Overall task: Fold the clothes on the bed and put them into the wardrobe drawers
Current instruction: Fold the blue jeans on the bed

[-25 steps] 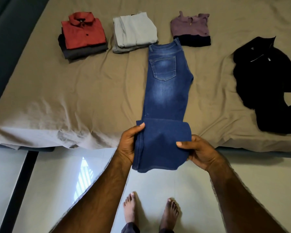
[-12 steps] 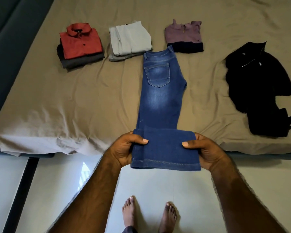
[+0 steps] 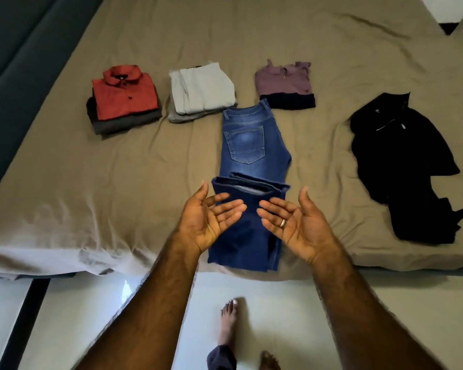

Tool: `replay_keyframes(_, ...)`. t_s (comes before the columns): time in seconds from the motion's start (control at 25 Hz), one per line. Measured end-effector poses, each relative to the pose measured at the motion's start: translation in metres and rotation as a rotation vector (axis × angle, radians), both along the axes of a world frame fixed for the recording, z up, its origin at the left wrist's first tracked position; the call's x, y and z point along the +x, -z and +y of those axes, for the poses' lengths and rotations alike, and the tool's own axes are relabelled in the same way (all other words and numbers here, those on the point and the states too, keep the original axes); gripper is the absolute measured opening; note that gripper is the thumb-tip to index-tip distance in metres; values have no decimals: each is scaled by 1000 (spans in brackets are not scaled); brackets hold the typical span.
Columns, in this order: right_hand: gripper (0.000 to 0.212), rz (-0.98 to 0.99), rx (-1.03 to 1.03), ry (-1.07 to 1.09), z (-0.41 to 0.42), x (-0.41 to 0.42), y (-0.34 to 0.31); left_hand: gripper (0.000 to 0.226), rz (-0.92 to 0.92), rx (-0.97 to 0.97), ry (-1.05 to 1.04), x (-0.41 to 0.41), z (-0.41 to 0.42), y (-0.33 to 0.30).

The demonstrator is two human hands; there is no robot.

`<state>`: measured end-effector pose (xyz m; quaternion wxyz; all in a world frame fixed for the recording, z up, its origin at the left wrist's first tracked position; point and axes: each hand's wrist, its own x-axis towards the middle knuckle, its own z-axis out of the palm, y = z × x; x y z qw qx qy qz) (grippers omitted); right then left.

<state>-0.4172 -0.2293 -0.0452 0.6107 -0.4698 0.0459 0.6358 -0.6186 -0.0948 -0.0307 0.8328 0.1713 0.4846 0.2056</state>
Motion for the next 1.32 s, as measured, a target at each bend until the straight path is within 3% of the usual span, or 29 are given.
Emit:
replay_keyframes(0.08,57,-282,-200,-75,12,3,41,62,380,194,161,12,8,41)
replay_keyframes(0.16,48,-659,-454,-286,3,-4,82,55,842,504,496,7,-5,88)
replay_keyframes(0.2,48,-786,-547,-384,-2,-9,102,52,974,617,626,1,-12,108)
replay_keyframes(0.28,62,-935,-660,-440,-6,-20,124,52,1053,682,692,-11,-20,130)
replay_keyframes(0.4,86,-1050,-815,-384,-1,-30,134,47,1012,511,569,-17,-15,137)
replay_keyframes(0.56,59,-863,-856,-592,-4,-32,137,24,940,447,703,-28,-18,146)
replay_keyframes(0.68,46,-665,-820,-512,-8,-27,125,13,824,328,611,-33,-23,138)
replay_keyframes(0.8,50,-477,-782,-456,-10,-20,103,28,703,73,607,-36,-26,116)
replay_keyframes(0.92,38,-357,-656,-352,-4,-2,70,33,508,-78,466,-31,-15,85)
replay_keyframes(1.16,28,-254,-357,-14,83,50,18,33,216,-45,169,41,70,28)
replay_keyframes(1.24,43,-291,-279,37,111,69,16,49,182,26,173,63,101,28)
replay_keyframes(1.32,68,-365,-336,-9,132,83,30,73,343,125,243,78,126,46)
